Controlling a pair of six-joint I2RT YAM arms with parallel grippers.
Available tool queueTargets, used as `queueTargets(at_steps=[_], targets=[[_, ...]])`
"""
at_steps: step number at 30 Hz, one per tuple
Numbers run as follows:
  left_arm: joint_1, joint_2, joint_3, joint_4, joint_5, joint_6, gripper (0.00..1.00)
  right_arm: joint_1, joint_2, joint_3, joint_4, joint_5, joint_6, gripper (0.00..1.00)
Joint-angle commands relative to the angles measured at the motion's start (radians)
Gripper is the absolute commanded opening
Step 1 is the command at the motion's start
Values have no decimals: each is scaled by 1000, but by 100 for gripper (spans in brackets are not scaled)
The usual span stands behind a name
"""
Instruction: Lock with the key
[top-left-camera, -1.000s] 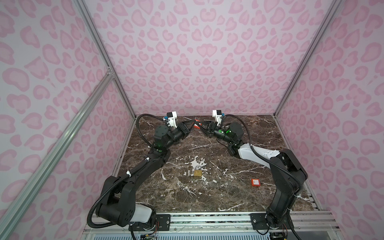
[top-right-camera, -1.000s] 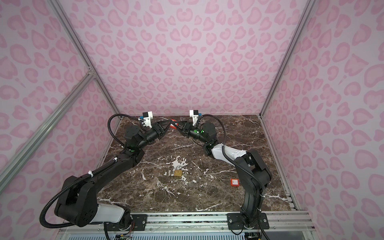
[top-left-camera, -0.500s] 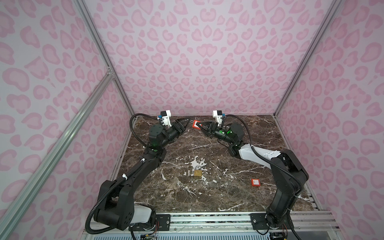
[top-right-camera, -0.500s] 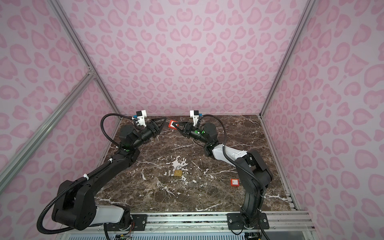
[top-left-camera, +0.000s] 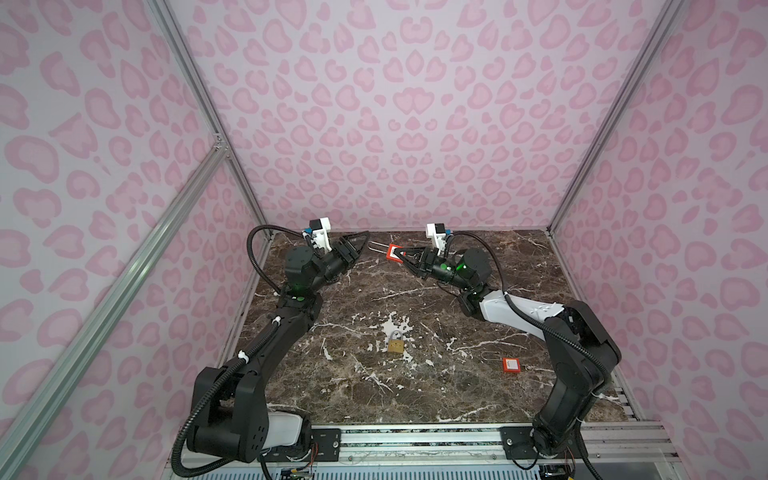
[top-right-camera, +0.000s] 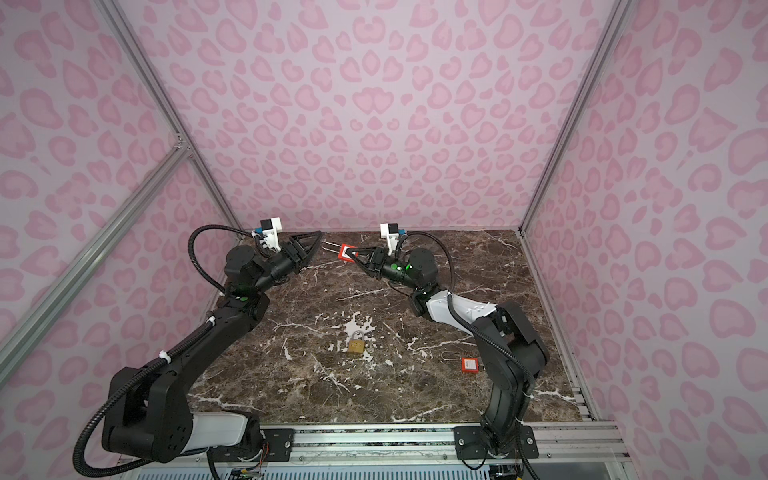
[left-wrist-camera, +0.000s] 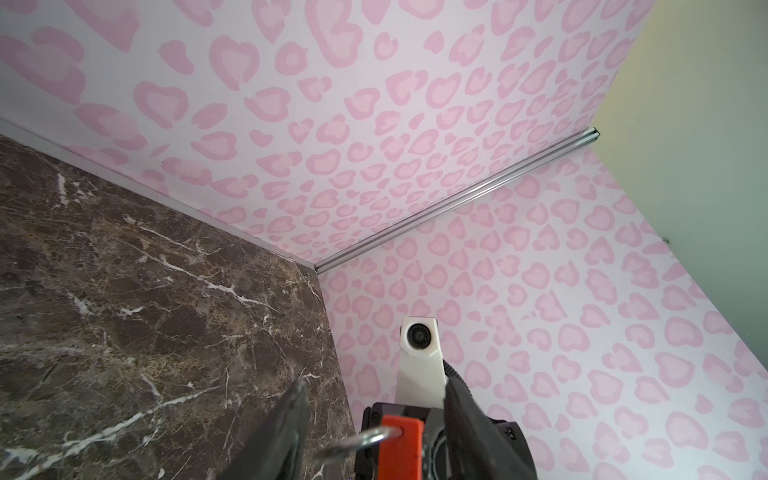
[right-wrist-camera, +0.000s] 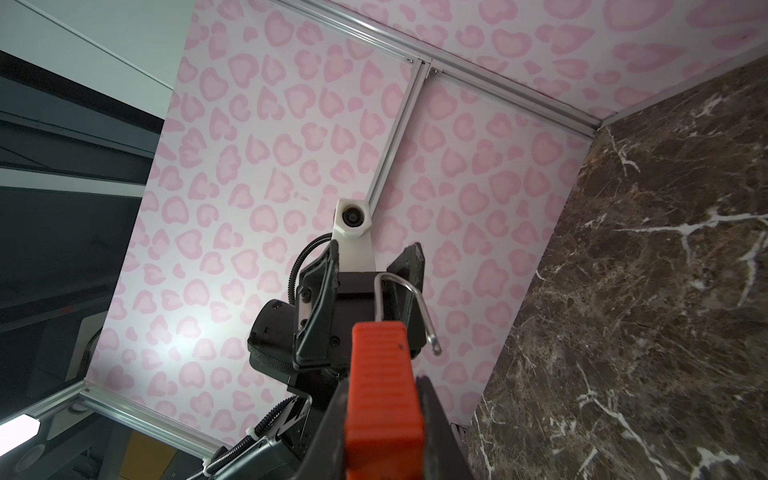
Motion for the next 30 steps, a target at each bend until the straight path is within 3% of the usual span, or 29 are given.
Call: queueTargets(at_steps=[1, 7, 19, 30], targets=[[1, 6, 19, 29, 49, 8, 55, 13, 13, 15, 40, -25, 2, 11], [2, -8, 5, 30, 55, 7, 54, 16, 34, 46, 35, -15, 1, 11], [1, -20, -20, 29, 54, 1, 27, 7, 43, 53, 36, -23, 0, 11], [1, -25, -34, 37, 58, 3, 9, 6, 59, 69, 78, -30, 43, 11]])
